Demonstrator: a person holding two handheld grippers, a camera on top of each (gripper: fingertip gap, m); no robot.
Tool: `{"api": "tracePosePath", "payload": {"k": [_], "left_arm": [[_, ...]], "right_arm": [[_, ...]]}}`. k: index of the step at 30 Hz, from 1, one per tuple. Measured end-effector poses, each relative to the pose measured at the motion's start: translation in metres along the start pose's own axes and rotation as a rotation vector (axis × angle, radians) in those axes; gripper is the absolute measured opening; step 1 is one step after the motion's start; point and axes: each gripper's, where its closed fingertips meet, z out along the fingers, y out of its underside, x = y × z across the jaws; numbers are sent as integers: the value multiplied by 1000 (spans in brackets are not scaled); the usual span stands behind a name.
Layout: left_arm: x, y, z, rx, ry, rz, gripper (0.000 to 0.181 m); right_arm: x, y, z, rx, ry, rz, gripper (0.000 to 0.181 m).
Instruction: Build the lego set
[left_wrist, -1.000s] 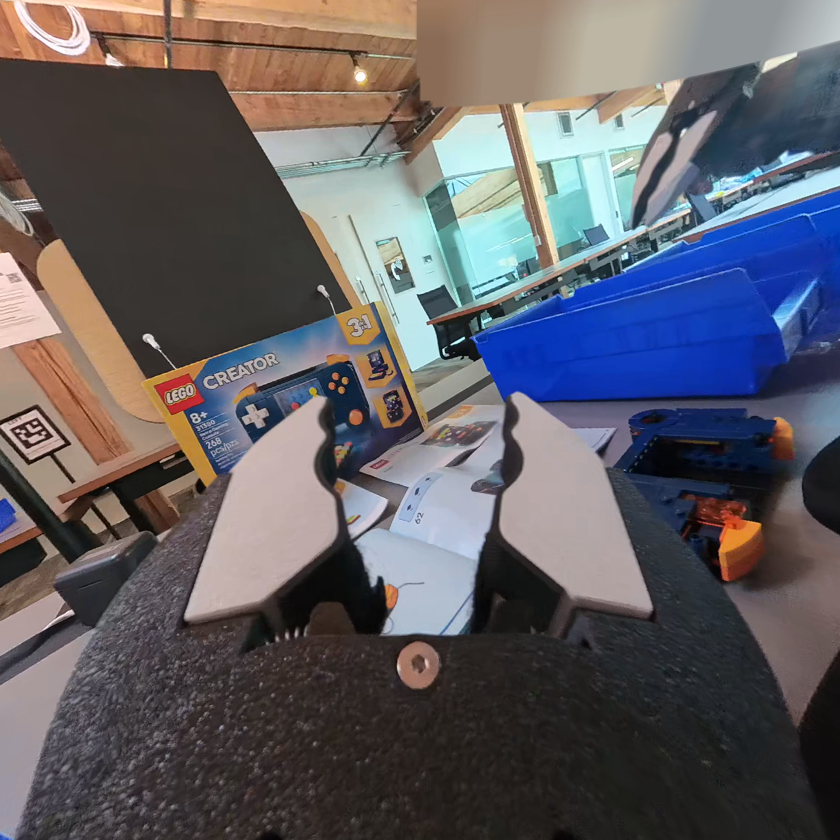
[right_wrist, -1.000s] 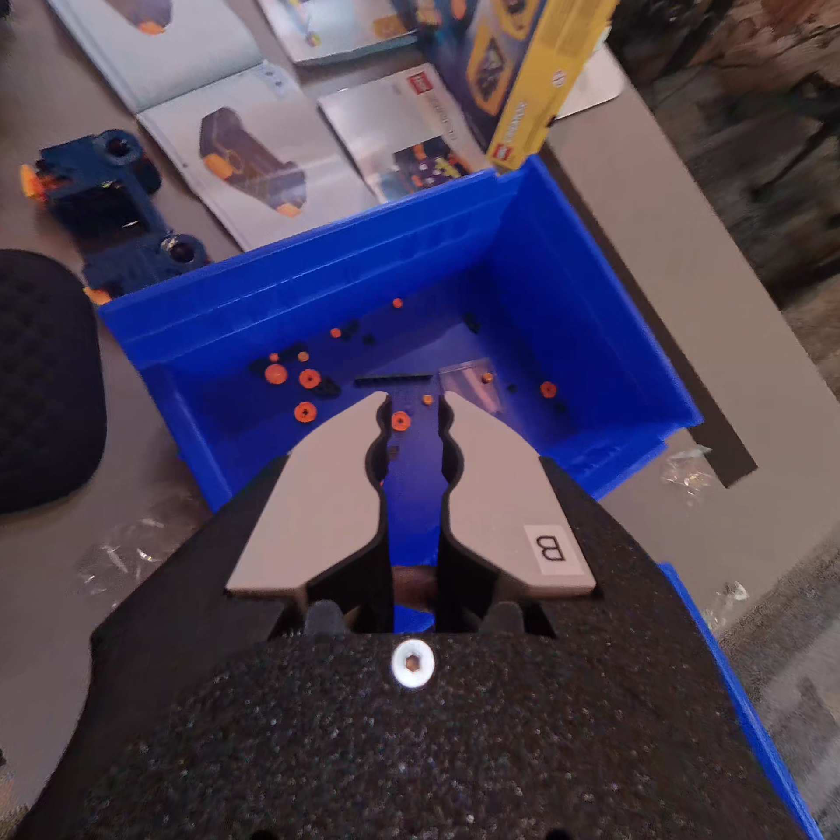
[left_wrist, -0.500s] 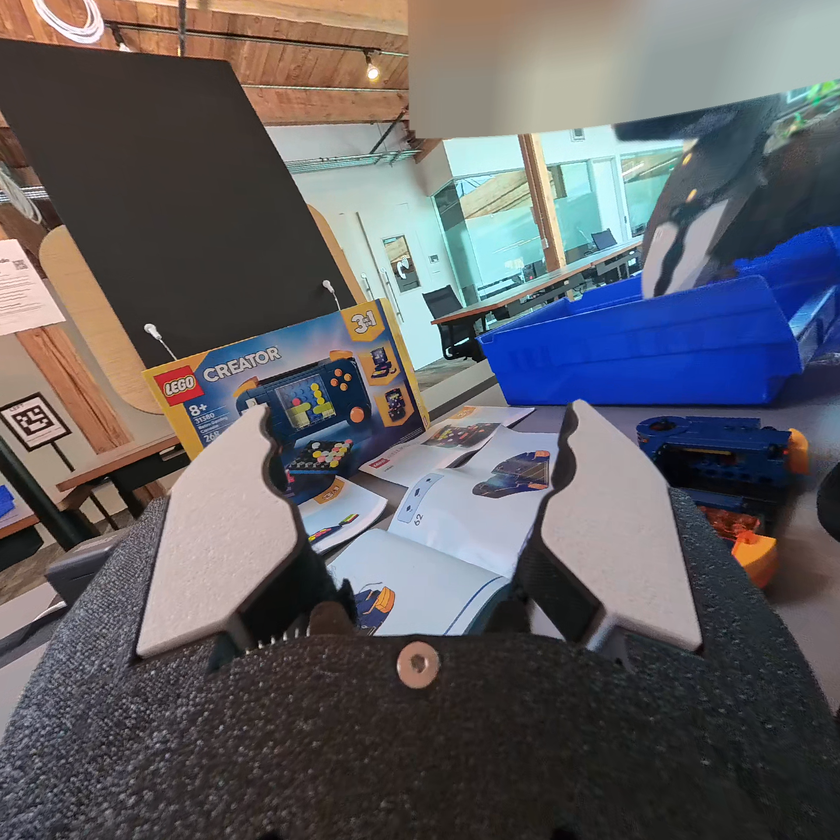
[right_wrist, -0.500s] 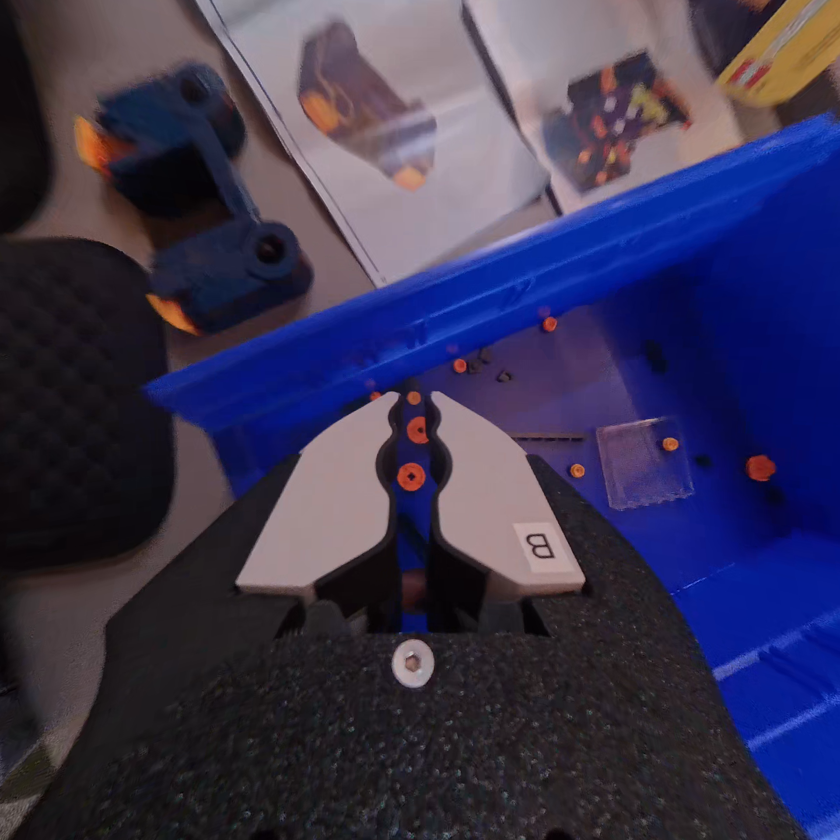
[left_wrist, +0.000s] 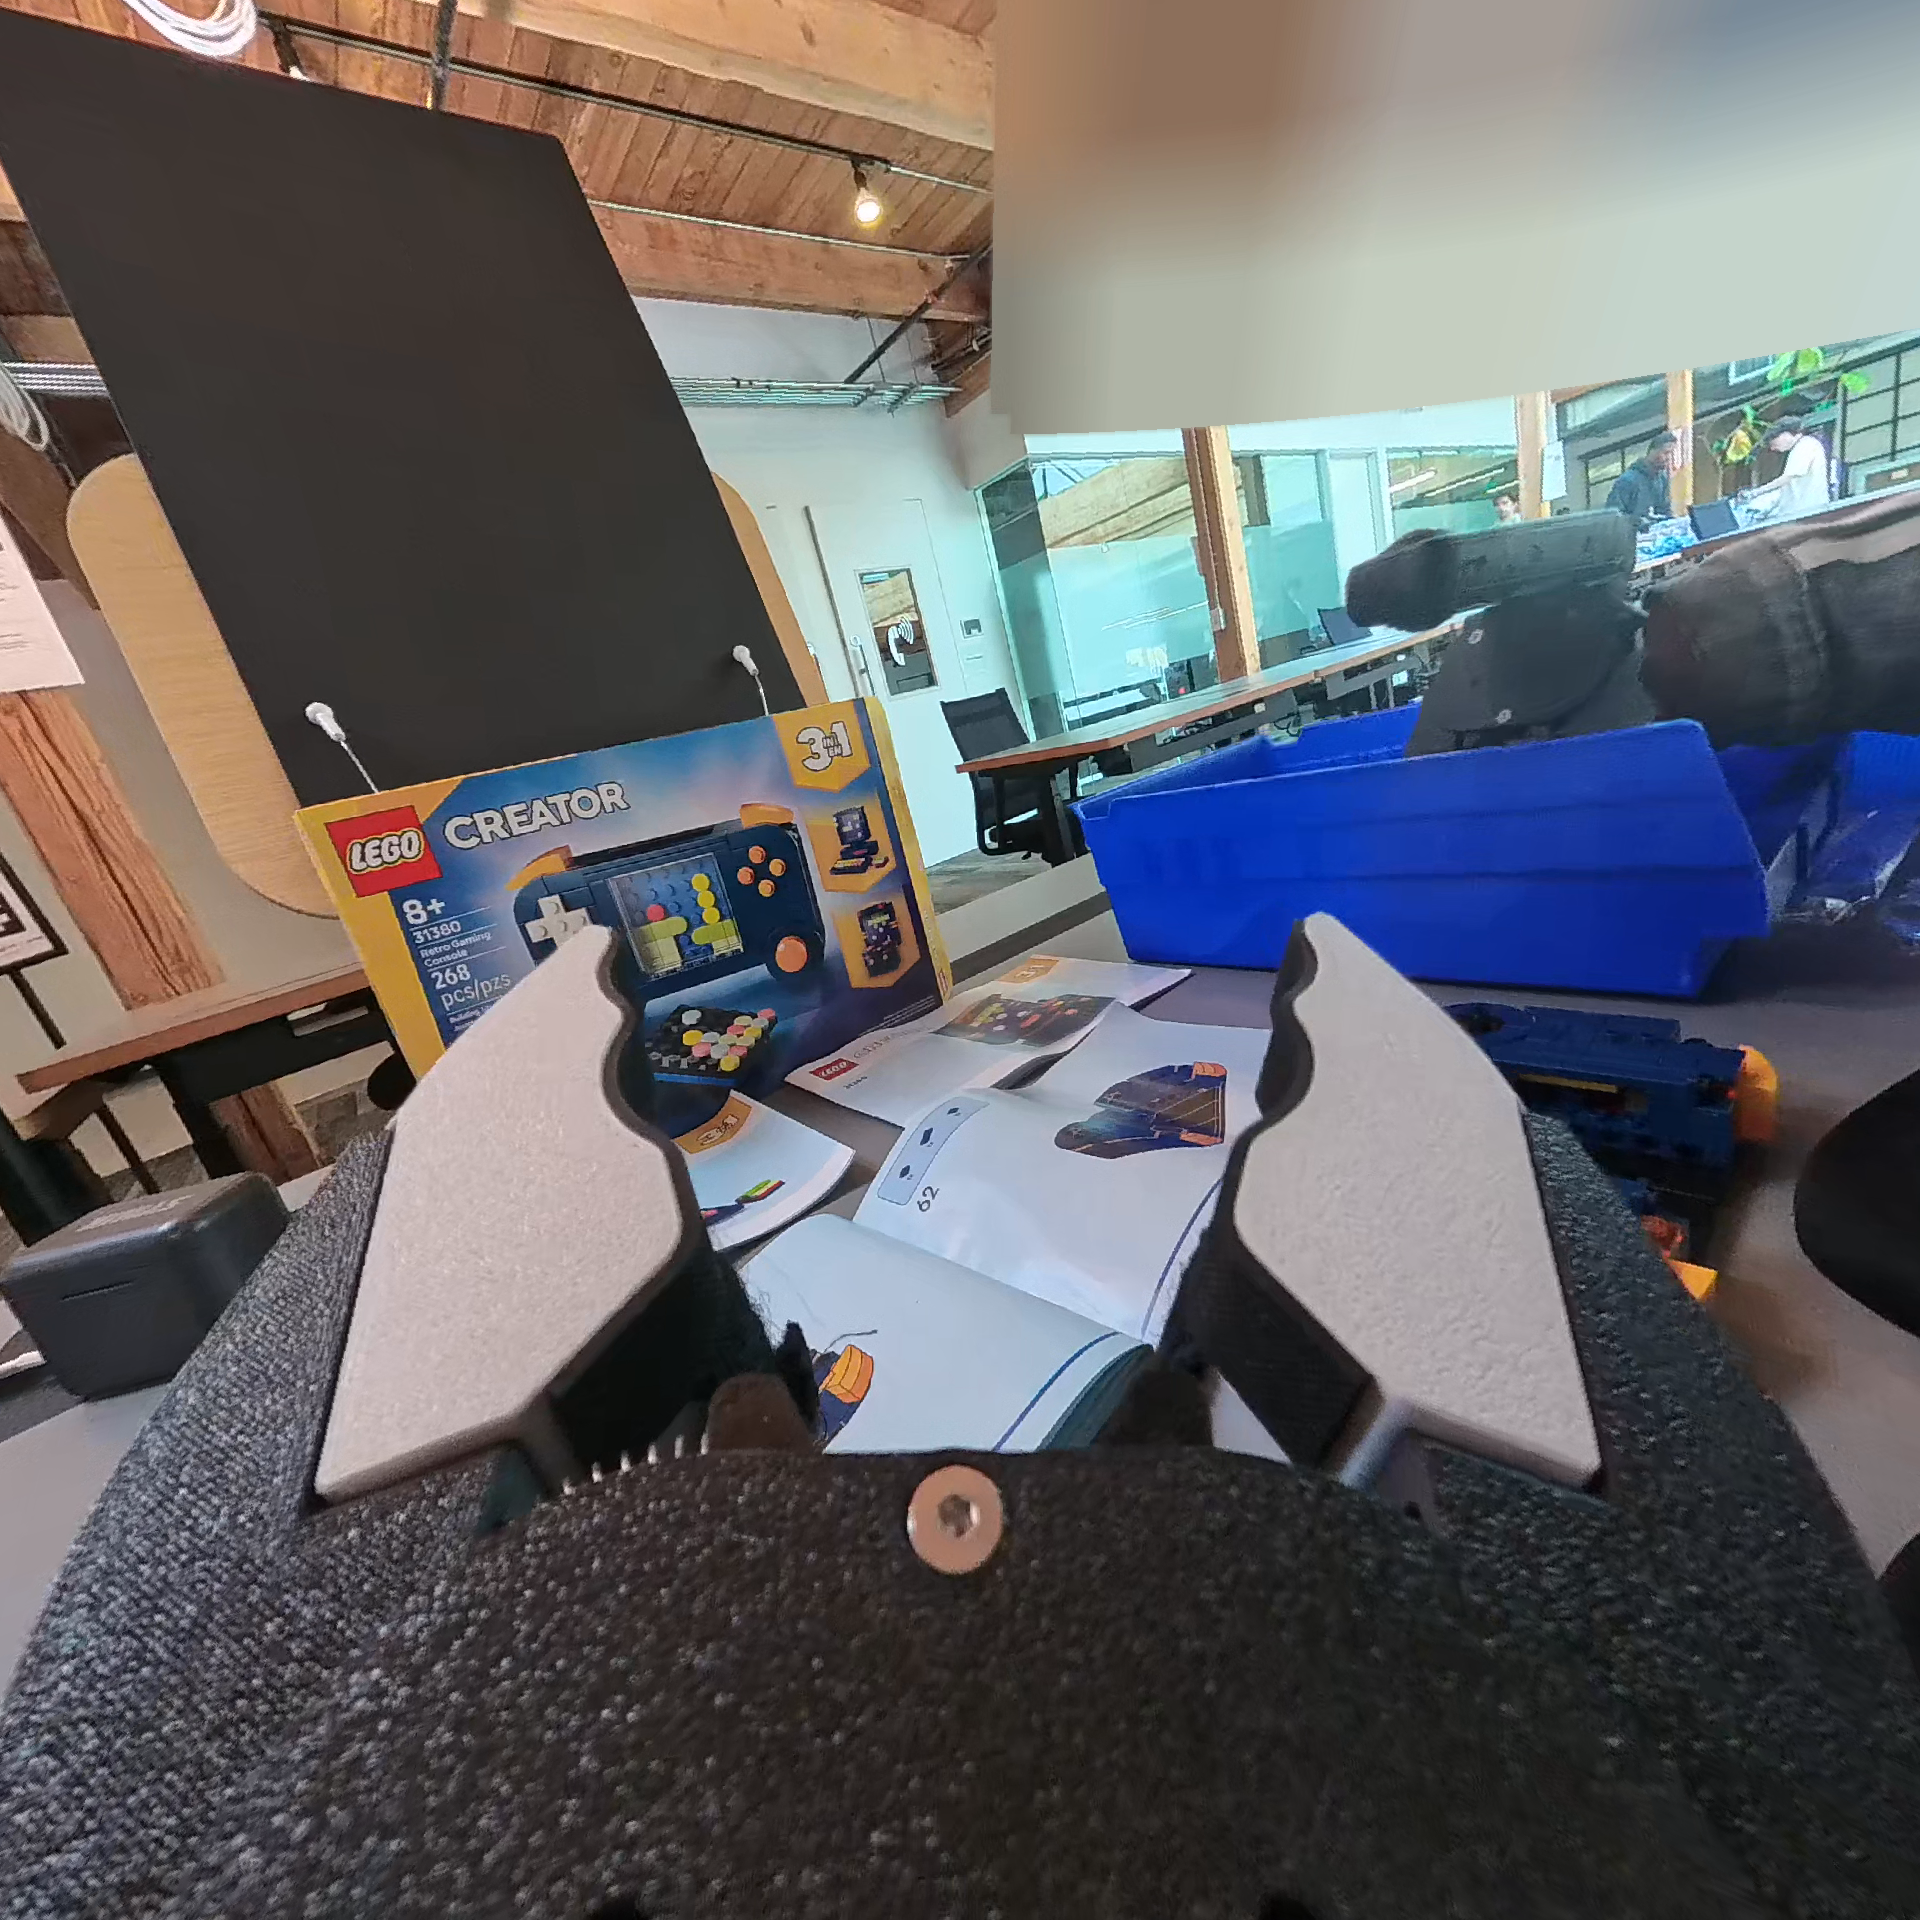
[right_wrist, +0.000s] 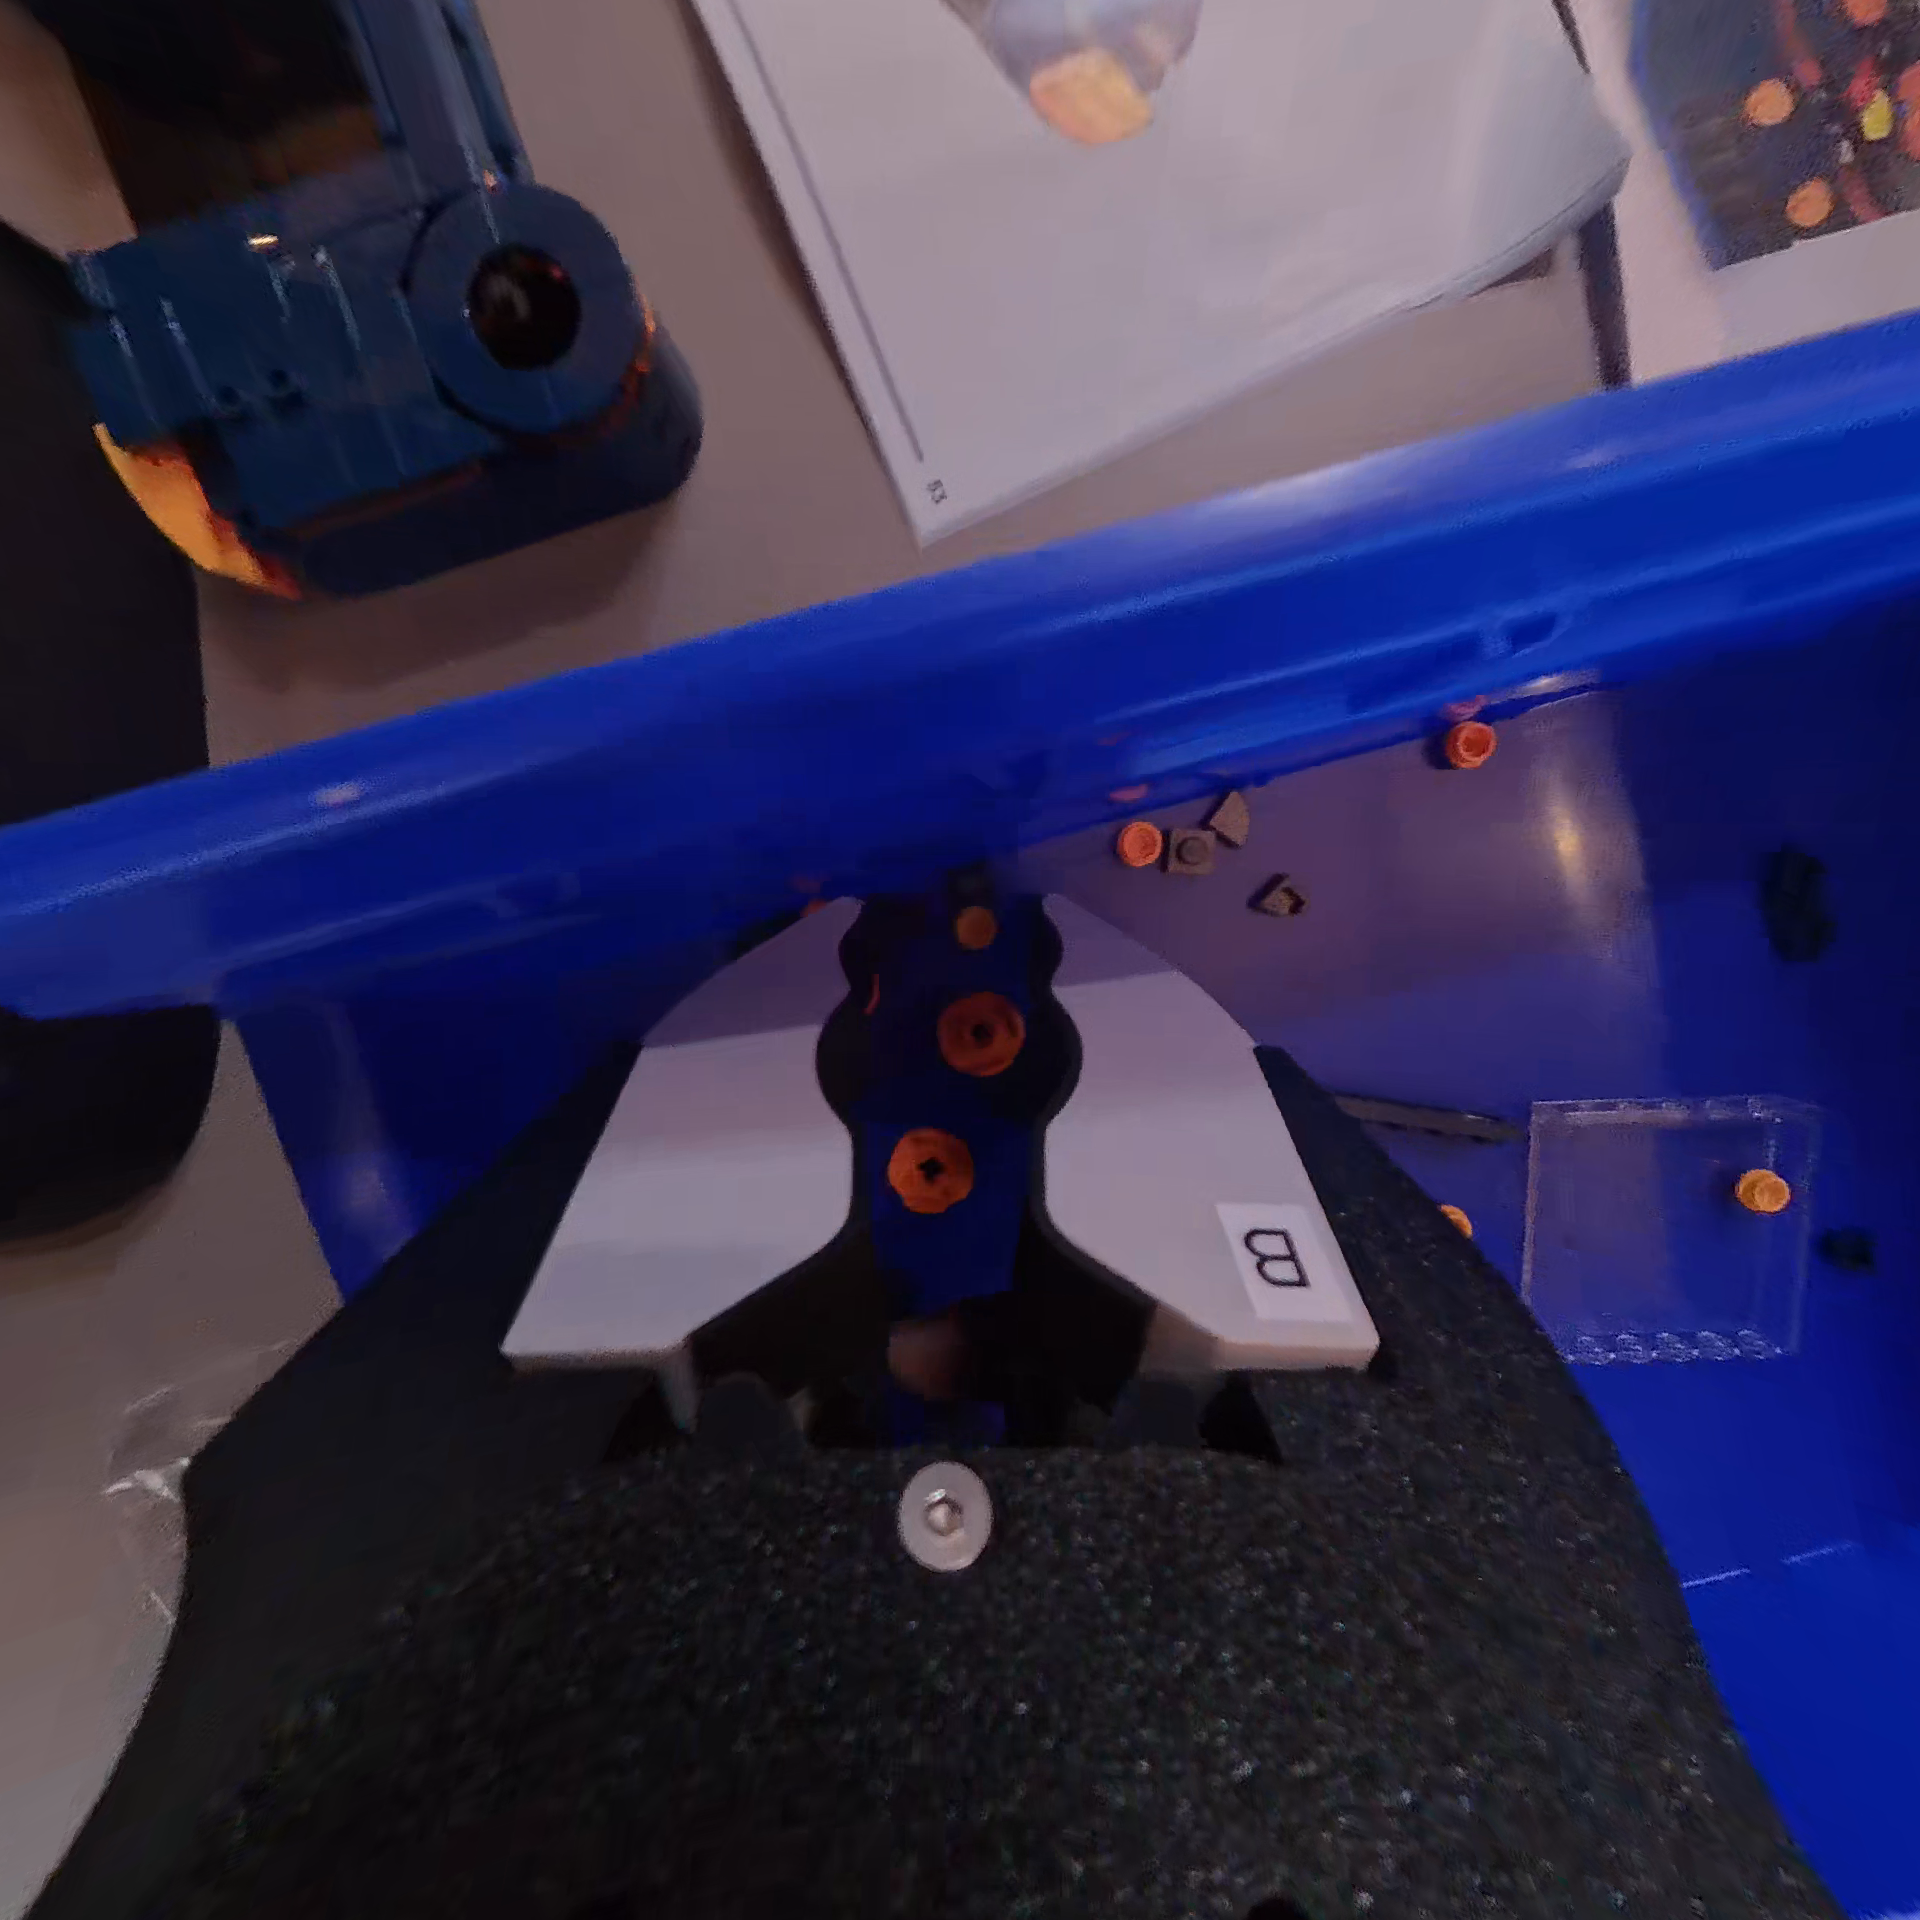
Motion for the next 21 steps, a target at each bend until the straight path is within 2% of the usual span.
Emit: {"api": "tracePosePath", "payload": {"k": [2, 4, 7, 11, 21], "left_arm": [[1, 1, 1, -8, 6, 3, 115], [2, 2, 1, -13, 12, 2, 114], [3, 3, 1, -15, 15, -3, 114], [4, 5, 2, -22, 21, -4, 114], [7, 6, 2, -31, 37, 2, 113]], "right_arm": [[-2, 3, -4, -13, -19, -3, 37], [4, 6, -7, -16, 6, 8, 39], [16, 0, -10, 33, 49, 43, 29], [16, -1, -7, 33, 67, 5, 27], [5, -4, 4, 22, 10, -82, 8]]}}
